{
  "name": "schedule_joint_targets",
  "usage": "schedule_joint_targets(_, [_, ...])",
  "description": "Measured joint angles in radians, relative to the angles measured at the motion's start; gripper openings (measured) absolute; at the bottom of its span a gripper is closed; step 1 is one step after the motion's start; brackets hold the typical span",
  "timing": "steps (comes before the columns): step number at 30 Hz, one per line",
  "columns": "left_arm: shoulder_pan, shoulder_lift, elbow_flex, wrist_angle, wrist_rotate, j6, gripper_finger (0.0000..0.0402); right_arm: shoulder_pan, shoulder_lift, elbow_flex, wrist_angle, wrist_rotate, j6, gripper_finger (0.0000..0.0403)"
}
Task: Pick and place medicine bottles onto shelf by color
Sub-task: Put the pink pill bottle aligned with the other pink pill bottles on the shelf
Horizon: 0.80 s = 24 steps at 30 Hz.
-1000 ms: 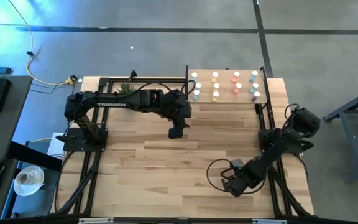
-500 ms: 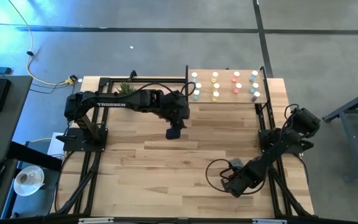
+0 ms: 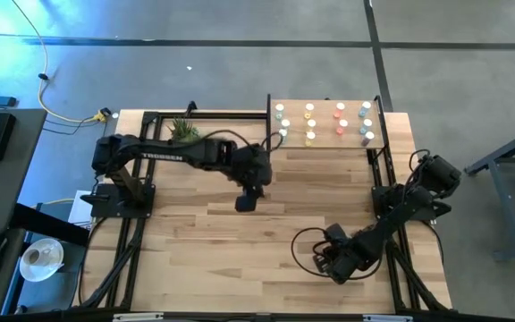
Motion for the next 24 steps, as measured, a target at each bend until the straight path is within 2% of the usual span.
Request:
schedule_joint_targets(7, [-0.024,-0.065,-0.205,0.154,-0.002,-0.077,0.0186,0.000,-0.056,-0.001,-0.008,0.125,-0.071,0.0083])
schedule_joint_targets(17, [-0.031,-0.189,-0.459,0.431,-0.001,-0.143,0.0186,-0.004,-0.243,-0.002,-0.095,0.441,-0.242,0.0083])
schedule_joint_targets(24, [-0.035,-0.258,-0.576,0.565,-0.001,-0.189,0.0186,-0.024,-0.361,-0.002,-0.221,0.632,-0.339,0.0083])
